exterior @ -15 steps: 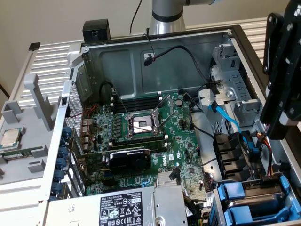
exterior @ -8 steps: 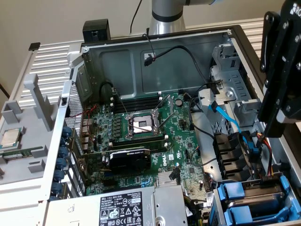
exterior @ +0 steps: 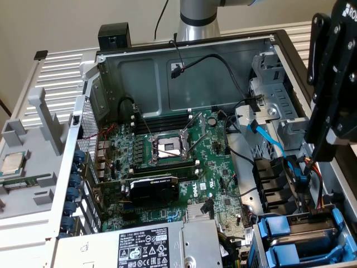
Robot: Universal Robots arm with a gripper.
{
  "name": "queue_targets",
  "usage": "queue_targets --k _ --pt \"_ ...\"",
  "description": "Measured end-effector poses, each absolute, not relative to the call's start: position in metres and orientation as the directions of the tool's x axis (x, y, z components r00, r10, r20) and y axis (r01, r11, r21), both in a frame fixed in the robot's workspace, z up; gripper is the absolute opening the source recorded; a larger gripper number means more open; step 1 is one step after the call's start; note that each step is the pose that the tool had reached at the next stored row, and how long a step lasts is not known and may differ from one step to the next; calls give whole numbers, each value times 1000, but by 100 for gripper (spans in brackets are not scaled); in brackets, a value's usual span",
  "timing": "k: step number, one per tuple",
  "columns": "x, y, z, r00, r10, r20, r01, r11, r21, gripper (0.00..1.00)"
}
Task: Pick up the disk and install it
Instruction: 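Insert the first disk wire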
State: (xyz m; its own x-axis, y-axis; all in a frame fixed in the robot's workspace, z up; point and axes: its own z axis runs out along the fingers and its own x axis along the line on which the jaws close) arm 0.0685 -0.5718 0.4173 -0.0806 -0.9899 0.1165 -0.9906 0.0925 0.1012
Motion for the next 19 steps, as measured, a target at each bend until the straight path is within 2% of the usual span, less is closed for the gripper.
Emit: queue_targets --k 7,19 --pt "59 -560 412 -80 -987 140 -991 95 99 31" --pt "59 -573 397 -76 -988 134 -987 94 128 31"
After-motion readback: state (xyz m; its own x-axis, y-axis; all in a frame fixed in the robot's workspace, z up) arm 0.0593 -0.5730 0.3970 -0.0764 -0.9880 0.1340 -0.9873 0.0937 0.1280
